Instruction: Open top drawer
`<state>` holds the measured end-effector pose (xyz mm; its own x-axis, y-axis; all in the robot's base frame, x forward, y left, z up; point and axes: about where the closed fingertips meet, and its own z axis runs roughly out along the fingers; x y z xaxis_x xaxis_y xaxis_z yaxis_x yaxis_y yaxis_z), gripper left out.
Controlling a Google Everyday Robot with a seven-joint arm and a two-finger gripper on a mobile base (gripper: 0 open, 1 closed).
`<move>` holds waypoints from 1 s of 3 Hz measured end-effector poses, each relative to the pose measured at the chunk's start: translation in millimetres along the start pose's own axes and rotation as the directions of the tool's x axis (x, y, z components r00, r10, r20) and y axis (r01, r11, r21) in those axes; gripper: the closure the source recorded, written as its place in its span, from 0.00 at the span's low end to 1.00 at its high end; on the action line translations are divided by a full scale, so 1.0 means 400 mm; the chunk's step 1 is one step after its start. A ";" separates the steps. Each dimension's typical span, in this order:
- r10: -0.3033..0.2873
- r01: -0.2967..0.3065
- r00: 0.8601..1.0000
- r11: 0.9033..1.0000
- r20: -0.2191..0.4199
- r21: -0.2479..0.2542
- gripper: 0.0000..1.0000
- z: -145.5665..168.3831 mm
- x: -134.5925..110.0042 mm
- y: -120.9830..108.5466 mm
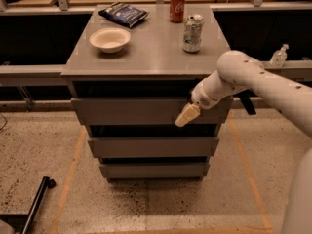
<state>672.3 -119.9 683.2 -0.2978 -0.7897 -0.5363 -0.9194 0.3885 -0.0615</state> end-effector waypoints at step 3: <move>0.024 -0.024 1.000 1.000 -0.003 -0.017 0.00 0.028 0.015 -0.012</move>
Offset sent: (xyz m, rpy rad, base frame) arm 0.0305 -0.0055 -0.1006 0.0519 0.0772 -0.0535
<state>677.8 -121.4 670.9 -0.3207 -0.7818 -0.5348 -0.9163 0.3990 -0.0339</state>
